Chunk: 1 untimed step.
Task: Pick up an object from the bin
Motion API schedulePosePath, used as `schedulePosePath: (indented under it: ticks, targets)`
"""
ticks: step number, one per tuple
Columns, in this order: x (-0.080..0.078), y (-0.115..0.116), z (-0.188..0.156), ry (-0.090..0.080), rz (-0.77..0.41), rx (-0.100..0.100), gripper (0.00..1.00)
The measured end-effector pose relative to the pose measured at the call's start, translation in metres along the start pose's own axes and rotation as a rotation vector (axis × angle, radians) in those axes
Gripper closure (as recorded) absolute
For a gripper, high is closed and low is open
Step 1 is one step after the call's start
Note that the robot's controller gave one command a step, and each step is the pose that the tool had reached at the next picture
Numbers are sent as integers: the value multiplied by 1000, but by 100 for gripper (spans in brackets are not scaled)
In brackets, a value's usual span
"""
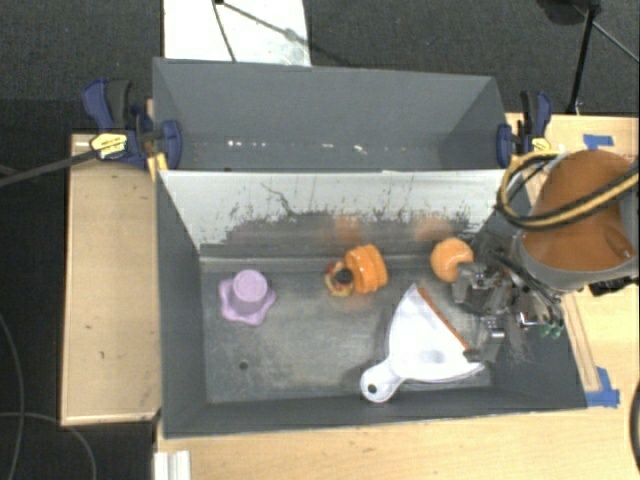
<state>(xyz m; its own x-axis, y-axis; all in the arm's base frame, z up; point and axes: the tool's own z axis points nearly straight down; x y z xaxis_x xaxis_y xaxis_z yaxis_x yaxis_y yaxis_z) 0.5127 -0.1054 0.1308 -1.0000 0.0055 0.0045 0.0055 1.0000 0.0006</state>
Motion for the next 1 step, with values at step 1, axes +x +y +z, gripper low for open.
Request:
schedulePosePath:
  ticks: [1]
  targets:
    - [-2, 1, -5, -7, -4, 1, 0]
